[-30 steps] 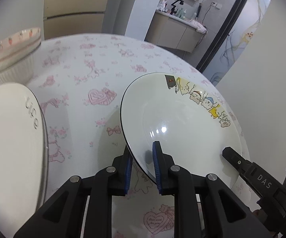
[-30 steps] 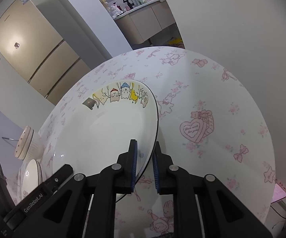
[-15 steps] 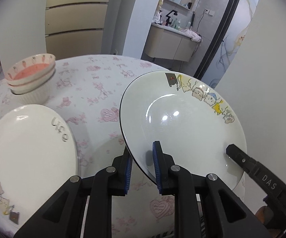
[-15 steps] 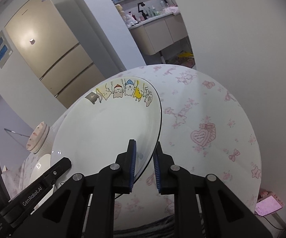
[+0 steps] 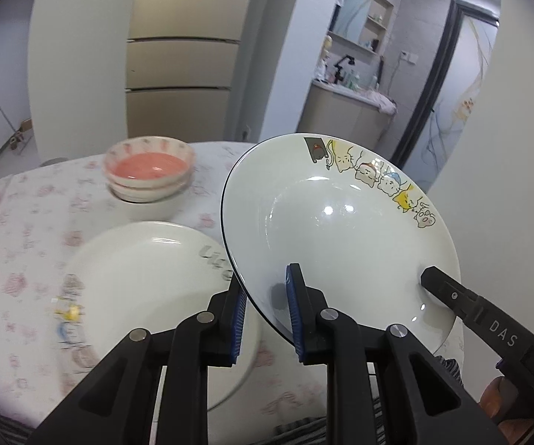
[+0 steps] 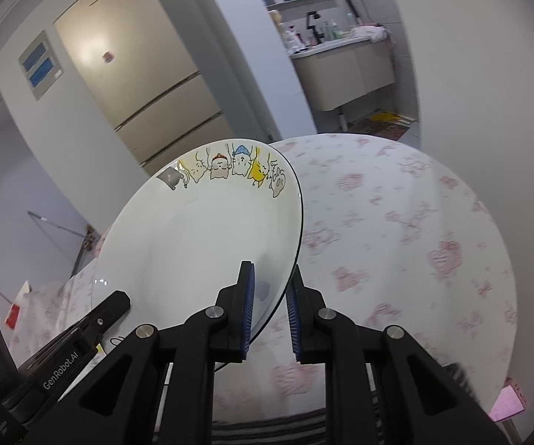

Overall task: Organize plates and bowls
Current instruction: 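Lift the cartoon-rimmed plate with both grippers and carry it over the 'Life' plate, then lower the held cartoon-rimmed plate onto the 'Life' plate with both grippers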

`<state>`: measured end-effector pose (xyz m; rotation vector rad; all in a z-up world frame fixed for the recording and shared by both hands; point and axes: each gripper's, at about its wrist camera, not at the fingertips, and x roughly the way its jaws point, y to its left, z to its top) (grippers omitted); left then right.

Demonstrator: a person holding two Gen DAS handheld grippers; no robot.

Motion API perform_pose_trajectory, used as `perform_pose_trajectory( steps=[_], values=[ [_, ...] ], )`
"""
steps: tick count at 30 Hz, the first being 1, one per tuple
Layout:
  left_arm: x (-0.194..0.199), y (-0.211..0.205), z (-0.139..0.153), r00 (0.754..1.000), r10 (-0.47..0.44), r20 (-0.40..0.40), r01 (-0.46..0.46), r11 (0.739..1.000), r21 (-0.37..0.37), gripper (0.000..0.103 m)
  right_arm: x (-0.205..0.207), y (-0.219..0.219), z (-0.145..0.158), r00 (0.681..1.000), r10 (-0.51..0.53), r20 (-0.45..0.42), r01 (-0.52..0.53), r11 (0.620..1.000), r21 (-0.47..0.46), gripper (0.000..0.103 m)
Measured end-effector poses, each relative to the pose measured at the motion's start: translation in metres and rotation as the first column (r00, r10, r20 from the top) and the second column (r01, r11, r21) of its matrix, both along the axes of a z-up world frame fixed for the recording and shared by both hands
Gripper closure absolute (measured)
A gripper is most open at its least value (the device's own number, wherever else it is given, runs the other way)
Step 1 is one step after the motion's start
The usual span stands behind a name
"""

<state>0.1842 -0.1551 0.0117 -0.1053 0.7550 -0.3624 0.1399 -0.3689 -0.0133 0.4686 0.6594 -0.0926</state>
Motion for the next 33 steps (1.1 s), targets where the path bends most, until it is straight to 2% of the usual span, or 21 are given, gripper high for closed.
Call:
perform_pose_trajectory(
  steps=[10, 13, 15, 23, 26, 33],
  values=[
    [-0.011, 0.071, 0.029, 0.988, 0.120, 0.093, -0.121, 0.993, 0.004, 0.080, 0.012, 0.070, 0.021, 0.992, 0.123, 0.024, -0.123, 0.992, -0.017, 0.085],
    [-0.013, 0.087, 0.029, 0.982, 0.164, 0.094, -0.170, 0.984, 0.059, 0.080, 0.015, 0.088, 0.024, 0.987, 0.157, 0.026, -0.156, 0.988, -0.020, 0.085],
    [-0.017, 0.100, 0.029, 0.976, 0.191, 0.104, -0.198, 0.978, 0.065, 0.080, 0.016, 0.102, 0.024, 0.984, 0.178, 0.023, -0.178, 0.984, -0.026, 0.085],
    [-0.018, 0.143, 0.016, 0.966, 0.247, 0.078, -0.251, 0.967, 0.049, 0.080, 0.024, 0.139, 0.010, 0.973, 0.229, -0.015, -0.229, 0.973, 0.001, 0.085],
    [-0.018, 0.150, 0.007, 0.965, 0.252, 0.068, -0.256, 0.964, 0.066, 0.079, 0.025, 0.150, 0.003, 0.970, 0.243, -0.029, -0.243, 0.970, -0.006, 0.085],
    [-0.015, 0.162, -0.016, 0.967, 0.255, 0.027, -0.256, 0.965, 0.052, 0.078, 0.030, 0.164, -0.012, 0.965, 0.256, -0.064, -0.257, 0.966, -0.017, 0.085]
  ],
)
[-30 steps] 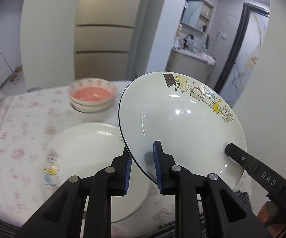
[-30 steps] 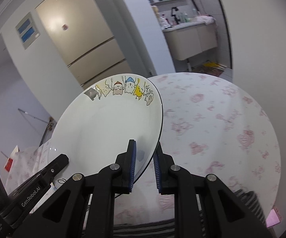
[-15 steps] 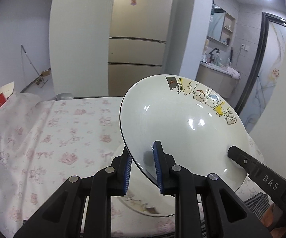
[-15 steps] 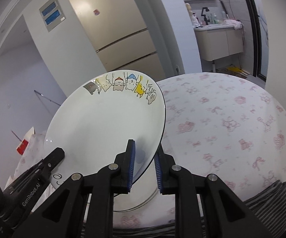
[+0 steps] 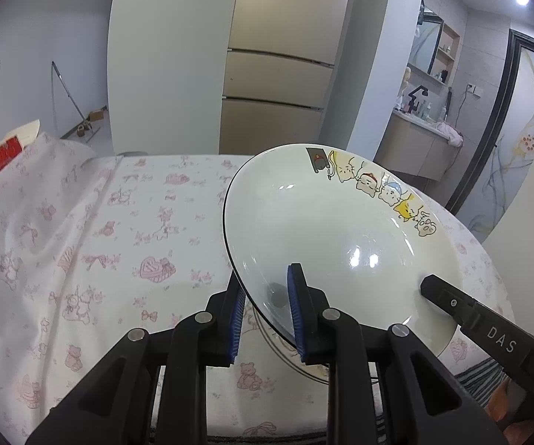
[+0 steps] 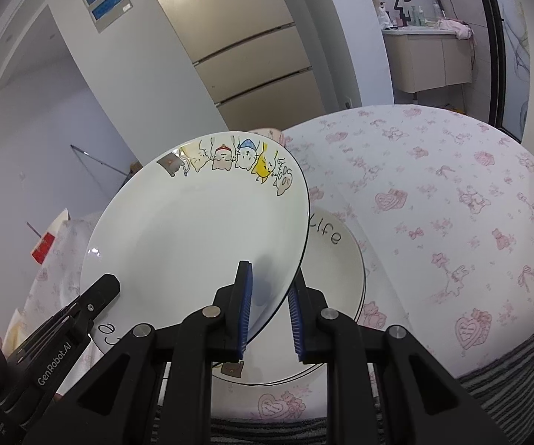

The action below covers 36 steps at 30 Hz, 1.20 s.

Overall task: Organize plates and bowls
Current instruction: 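Lower the held cartoon-rimmed plate onto the 'Life' plate with both grippers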

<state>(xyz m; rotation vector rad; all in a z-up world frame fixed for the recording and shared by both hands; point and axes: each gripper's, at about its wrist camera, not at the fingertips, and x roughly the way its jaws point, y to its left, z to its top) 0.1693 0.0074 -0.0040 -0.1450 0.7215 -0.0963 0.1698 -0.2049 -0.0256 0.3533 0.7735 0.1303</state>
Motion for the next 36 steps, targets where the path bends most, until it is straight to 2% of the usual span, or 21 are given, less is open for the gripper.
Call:
perform_pose_trajectory(
  steps=[14, 17, 33, 36],
  values=[
    [0.014, 0.003, -0.047, 0.996, 0.019, -0.089, -0.020, 1.000, -0.019, 0.078, 0.012, 0.008, -0.038, 0.997, -0.004, -0.075, 0.001, 0.999, -0.042, 0.085],
    [0.016, 0.002, -0.055, 0.994, 0.017, -0.111, -0.017, 1.000, -0.001, 0.078, 0.013, 0.010, -0.043, 0.996, -0.004, -0.085, 0.000, 0.998, -0.056, 0.085],
    [0.018, -0.003, -0.061, 0.994, 0.004, -0.113, -0.002, 1.000, 0.021, 0.077, 0.019, 0.005, -0.059, 0.992, -0.002, -0.126, -0.005, 0.999, -0.053, 0.084],
    [0.016, -0.005, -0.062, 0.995, -0.002, -0.102, 0.004, 1.000, 0.026, 0.076, 0.021, 0.009, -0.061, 0.991, 0.007, -0.135, -0.019, 0.996, -0.089, 0.081]
  ],
)
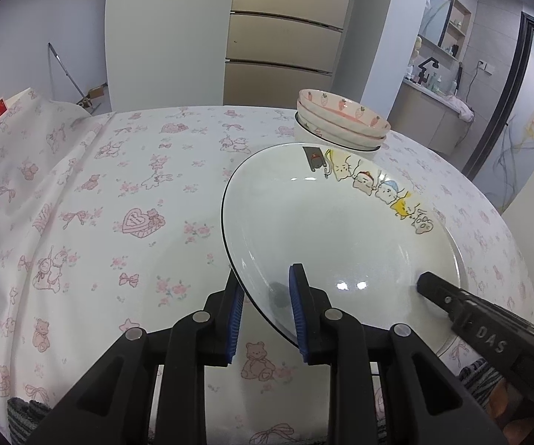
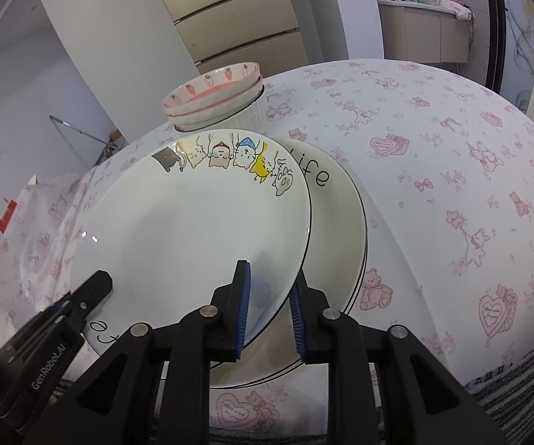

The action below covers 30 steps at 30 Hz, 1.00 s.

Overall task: Organize plates and bowls
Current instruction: 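Lower the held cartoon-rimmed plate onto the 'Life' plate with both grippers, then open both grippers and release the cartoon-rimmed plate on the stack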

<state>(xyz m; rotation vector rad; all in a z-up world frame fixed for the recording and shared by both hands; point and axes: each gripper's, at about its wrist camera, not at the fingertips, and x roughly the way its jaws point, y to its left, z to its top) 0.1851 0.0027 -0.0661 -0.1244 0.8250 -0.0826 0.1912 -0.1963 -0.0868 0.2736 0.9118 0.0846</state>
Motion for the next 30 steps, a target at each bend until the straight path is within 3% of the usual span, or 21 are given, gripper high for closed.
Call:
perform_pose_trajectory(
  steps=[6, 11, 19, 23, 27, 30],
  values=[
    [-0.002, -0.001, 0.001, 1.000, 0.000, 0.002, 0.000, 1.000, 0.003, 0.075, -0.001, 0.001, -0.001, 1.000, 0.007, 0.005, -0.007, 1.000, -0.020, 0.080],
    [-0.004, -0.009, 0.002, 1.000, 0.010, 0.010, -0.010, 0.997, 0.075, 0.075, 0.001, 0.004, -0.002, 1.000, 0.022, 0.008, -0.021, 0.998, -0.056, 0.077],
    [-0.003, -0.010, 0.003, 1.000, 0.012, 0.016, -0.013, 0.996, 0.091, 0.074, 0.000, 0.003, 0.005, 0.999, 0.019, 0.046, -0.013, 0.991, -0.134, 0.074],
    [-0.004, -0.008, 0.003, 1.000, 0.011, 0.019, -0.013, 0.996, 0.085, 0.074, -0.004, -0.018, 0.017, 0.994, -0.035, 0.103, 0.040, 0.998, -0.047, 0.053],
    [-0.005, -0.012, 0.003, 1.000, 0.009, 0.027, -0.012, 0.994, 0.107, 0.075, -0.003, -0.035, 0.028, 0.989, -0.066, 0.129, 0.074, 0.995, -0.059, 0.053],
    [-0.004, -0.013, 0.002, 1.000, 0.000, 0.023, -0.002, 0.994, 0.107, 0.075, 0.005, -0.038, 0.025, 0.996, -0.041, 0.077, 0.050, 0.993, -0.108, 0.053]
  ],
)
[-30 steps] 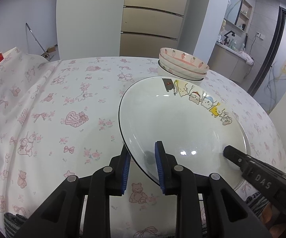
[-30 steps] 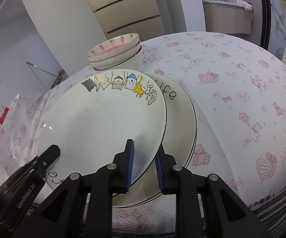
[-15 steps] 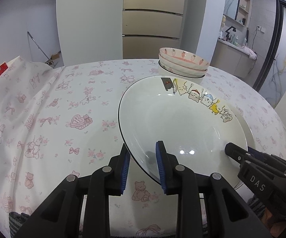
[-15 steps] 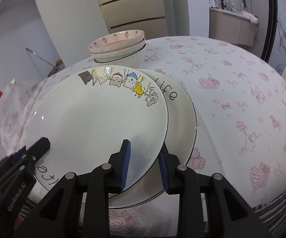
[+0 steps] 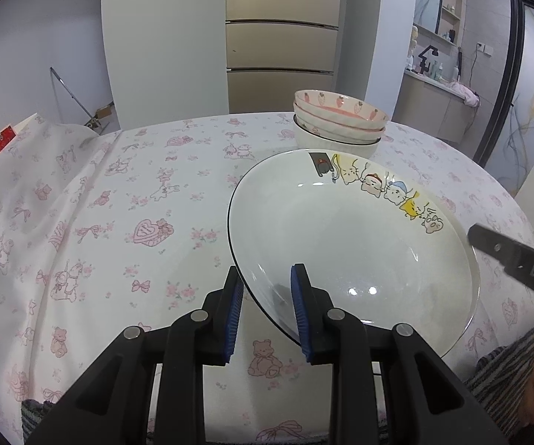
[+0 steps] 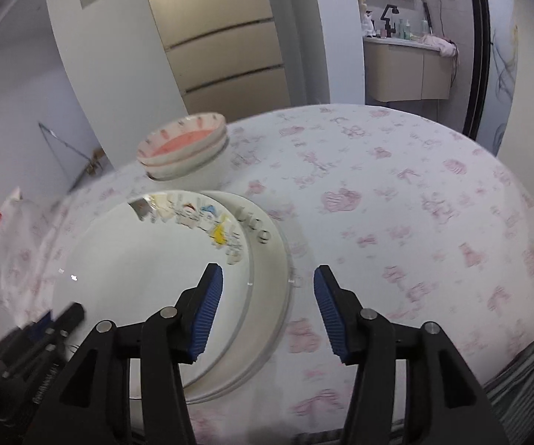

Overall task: Organize plates and bowls
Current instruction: 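Open both grippers and release the cartoon-rimmed plate on the stack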

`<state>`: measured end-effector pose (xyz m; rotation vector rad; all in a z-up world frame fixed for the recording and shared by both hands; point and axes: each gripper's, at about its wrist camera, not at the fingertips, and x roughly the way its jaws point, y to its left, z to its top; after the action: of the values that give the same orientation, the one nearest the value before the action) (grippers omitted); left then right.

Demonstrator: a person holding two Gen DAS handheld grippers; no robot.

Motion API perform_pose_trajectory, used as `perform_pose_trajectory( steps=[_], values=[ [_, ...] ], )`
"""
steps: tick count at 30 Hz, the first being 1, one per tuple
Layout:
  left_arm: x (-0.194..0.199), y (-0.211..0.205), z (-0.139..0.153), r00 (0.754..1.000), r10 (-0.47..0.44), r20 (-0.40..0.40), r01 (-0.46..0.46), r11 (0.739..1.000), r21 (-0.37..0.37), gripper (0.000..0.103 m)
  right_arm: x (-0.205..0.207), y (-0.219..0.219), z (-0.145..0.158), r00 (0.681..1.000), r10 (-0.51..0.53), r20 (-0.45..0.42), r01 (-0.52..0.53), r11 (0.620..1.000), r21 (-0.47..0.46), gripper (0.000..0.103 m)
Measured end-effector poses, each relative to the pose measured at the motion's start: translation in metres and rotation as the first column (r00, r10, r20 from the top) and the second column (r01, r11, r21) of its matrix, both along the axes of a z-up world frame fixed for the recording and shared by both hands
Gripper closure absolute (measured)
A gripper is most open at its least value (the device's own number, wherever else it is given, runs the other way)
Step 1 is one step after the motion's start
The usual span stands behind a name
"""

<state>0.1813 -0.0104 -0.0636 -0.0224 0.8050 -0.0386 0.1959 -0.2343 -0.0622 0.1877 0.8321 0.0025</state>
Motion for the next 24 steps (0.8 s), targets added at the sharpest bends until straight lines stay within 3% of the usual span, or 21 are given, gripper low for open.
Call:
perform_pose_trajectory(
  steps=[5, 16, 24],
  values=[
    [0.001, -0.002, 0.000, 1.000, 0.003, 0.001, -0.003, 1.000, 0.014, 0.075, 0.011, -0.004, -0.019, 0.996, 0.016, -0.086, -0.016, 1.000, 0.007, 0.051],
    [0.005, -0.003, -0.005, 1.000, -0.009, -0.018, 0.009, 1.000, 0.011, 0.069, 0.011, -0.012, -0.024, 0.997, -0.010, -0.074, 0.010, 1.000, 0.000, 0.040],
    [0.010, -0.001, -0.008, 0.999, -0.014, -0.033, 0.014, 1.000, 0.008, 0.067, 0.011, -0.020, -0.027, 0.997, -0.020, -0.080, 0.024, 0.999, 0.042, 0.039]
  ],
)
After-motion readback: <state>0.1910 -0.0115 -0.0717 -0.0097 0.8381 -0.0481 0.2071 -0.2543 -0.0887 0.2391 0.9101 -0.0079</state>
